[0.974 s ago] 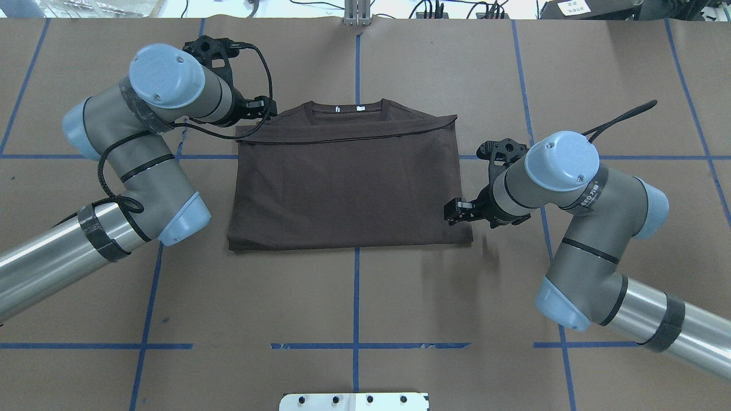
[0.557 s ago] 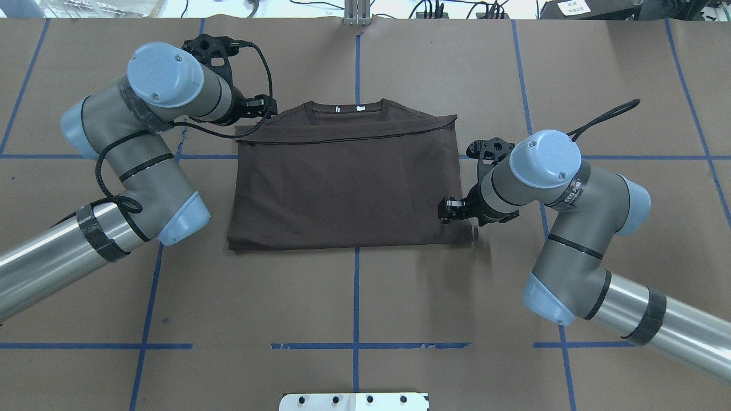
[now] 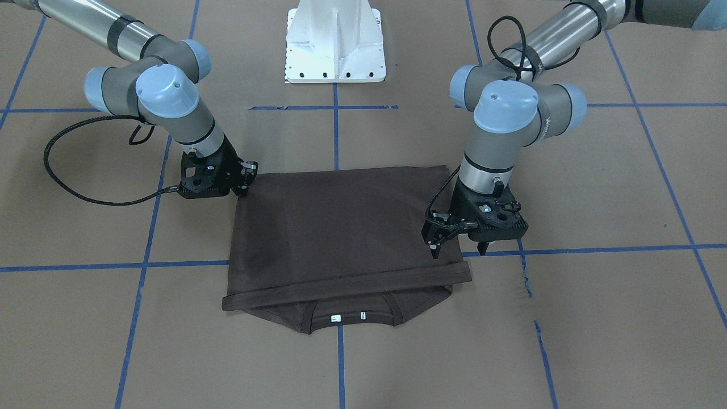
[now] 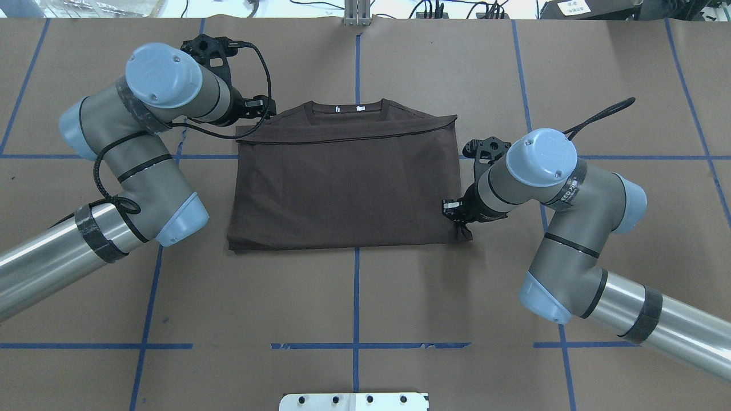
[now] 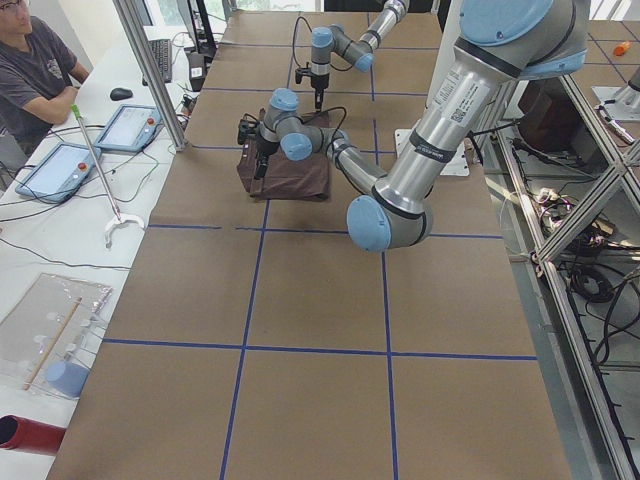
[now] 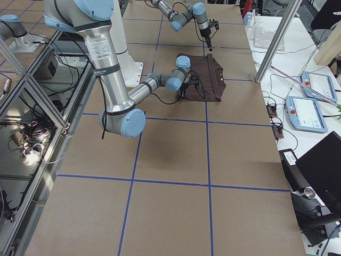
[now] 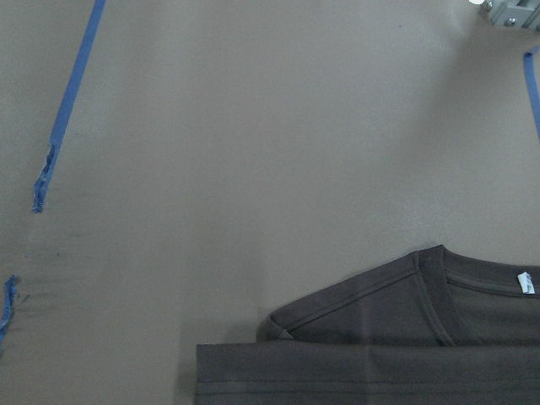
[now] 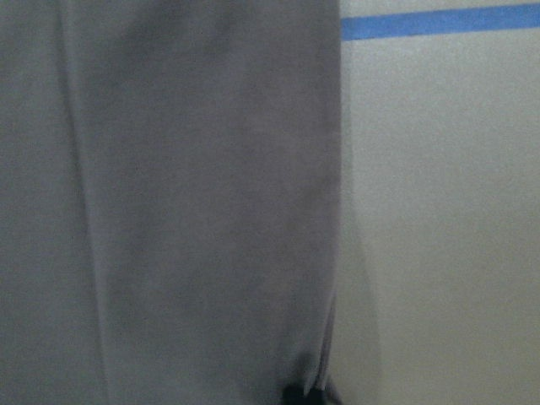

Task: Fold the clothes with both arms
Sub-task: 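Grasp the folded shirt's side edge with the right gripper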

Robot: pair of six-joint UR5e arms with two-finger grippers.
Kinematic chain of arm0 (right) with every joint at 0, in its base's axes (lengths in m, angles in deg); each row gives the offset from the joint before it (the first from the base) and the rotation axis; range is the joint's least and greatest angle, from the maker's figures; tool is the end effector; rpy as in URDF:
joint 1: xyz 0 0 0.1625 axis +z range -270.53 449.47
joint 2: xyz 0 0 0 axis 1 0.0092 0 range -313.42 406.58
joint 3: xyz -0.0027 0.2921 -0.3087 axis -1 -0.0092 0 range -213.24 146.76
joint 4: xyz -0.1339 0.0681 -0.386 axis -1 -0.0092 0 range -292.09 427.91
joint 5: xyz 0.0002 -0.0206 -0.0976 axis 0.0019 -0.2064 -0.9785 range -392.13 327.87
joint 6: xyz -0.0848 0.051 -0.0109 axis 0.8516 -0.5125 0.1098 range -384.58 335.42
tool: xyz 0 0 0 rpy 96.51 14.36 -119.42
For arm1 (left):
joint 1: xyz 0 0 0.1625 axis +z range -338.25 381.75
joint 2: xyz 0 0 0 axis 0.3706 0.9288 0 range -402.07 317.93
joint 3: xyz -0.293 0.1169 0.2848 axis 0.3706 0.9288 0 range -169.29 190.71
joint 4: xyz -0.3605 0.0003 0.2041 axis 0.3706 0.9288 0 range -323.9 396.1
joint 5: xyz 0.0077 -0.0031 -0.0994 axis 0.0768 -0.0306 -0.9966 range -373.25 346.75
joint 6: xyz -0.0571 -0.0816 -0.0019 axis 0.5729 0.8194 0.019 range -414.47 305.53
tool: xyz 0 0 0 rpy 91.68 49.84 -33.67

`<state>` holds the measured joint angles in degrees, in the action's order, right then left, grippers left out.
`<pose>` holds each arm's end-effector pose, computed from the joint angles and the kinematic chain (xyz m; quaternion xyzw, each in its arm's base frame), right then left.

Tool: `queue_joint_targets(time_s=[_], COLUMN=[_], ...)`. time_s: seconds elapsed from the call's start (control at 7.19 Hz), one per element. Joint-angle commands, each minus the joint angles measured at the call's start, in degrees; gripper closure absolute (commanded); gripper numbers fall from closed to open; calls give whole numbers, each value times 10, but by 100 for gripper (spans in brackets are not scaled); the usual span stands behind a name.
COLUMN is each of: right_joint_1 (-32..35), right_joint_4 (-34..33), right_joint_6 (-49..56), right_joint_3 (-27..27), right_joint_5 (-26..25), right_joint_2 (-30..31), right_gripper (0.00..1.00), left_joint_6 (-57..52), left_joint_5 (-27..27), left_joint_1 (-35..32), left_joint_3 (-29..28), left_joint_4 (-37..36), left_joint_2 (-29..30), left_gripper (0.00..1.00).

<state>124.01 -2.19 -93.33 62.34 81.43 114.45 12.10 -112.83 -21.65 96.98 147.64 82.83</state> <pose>-0.4758 -0.4410 0.3617 0.0198 -0.4366 0.0218 0.8992 0.4410 -0.5778 0.2882 0.1811 0.4104 -0.1183 0.8859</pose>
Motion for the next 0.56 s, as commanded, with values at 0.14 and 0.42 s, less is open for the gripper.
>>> queue_joint_targets(time_s=[0.14,0.42], right_joint_1=[4,-12], right_joint_4=[0,0], right_joint_6=[1,-3], right_joint_3=[13,56], right_joint_5=[4,-3], right_joint_2=[13,65], right_gripper=[100,100], left_joint_6=[1,1], left_joint_5=[0,0], left_joint_1=[1,1], left_joint_3=[0,9], left_joint_4=[0,-2], left_joint_2=[2,1], left_gripper=[0,0])
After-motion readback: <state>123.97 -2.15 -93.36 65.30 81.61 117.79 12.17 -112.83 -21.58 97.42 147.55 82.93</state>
